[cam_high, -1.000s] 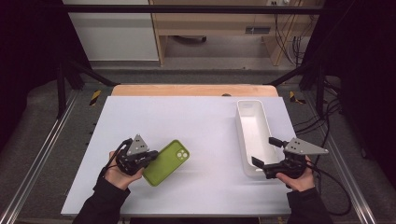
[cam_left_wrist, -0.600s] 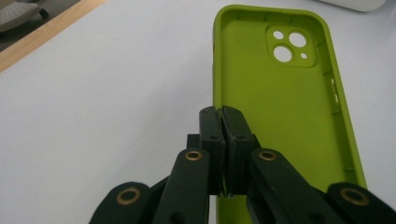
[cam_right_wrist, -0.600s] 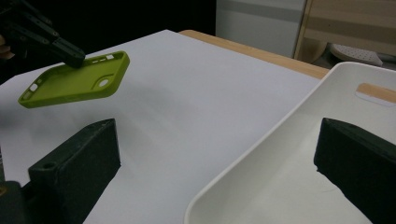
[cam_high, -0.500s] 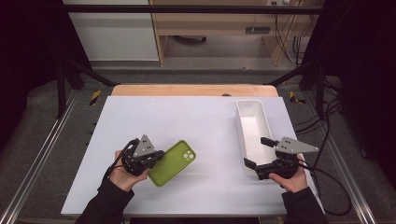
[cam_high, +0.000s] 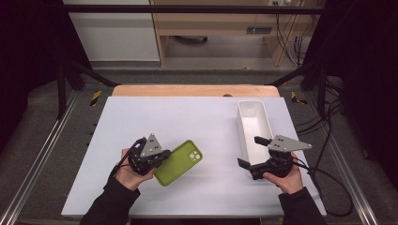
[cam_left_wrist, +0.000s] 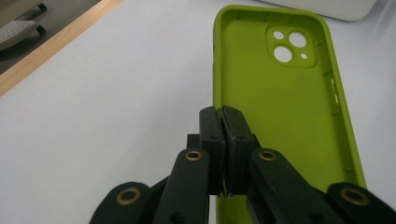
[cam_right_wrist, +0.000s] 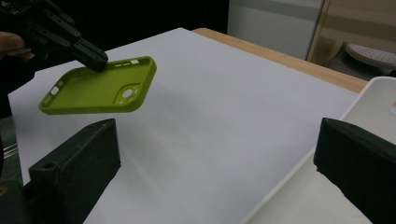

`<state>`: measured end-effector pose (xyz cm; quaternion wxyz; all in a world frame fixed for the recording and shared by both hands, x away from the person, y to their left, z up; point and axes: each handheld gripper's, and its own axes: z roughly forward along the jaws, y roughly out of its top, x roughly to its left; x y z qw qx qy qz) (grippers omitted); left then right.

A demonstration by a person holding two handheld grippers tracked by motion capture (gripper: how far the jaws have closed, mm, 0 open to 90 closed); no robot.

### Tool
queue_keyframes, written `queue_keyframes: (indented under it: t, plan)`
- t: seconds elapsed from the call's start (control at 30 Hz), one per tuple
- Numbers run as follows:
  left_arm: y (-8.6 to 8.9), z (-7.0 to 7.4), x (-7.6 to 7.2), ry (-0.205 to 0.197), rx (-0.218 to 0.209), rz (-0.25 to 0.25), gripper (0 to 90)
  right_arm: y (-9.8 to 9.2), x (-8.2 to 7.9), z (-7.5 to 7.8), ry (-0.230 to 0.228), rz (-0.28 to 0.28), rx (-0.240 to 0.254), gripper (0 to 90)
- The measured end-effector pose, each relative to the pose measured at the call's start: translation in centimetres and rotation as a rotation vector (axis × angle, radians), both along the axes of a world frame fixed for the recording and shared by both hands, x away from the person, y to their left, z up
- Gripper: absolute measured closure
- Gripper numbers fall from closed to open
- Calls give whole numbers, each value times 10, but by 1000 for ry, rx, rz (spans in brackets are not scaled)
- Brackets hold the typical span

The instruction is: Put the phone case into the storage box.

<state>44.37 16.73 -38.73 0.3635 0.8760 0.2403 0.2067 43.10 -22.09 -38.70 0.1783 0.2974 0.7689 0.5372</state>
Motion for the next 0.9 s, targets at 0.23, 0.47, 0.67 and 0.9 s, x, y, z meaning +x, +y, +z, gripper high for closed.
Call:
queue_keyframes:
  t: [0.23,0.47,0.67,0.9]
  plan:
    - [-9,0,1,-11,21,-30,881,13,4,3,9,17,-12,12]
    - [-16,-1,0,-19,38,-49,881,24,7,4,30,32,-19,12]
    - [-22,0,-1,-32,44,-66,880,32,10,5,42,45,-27,12]
    - [-29,1,-3,-50,55,-88,881,40,12,3,62,63,-40,12]
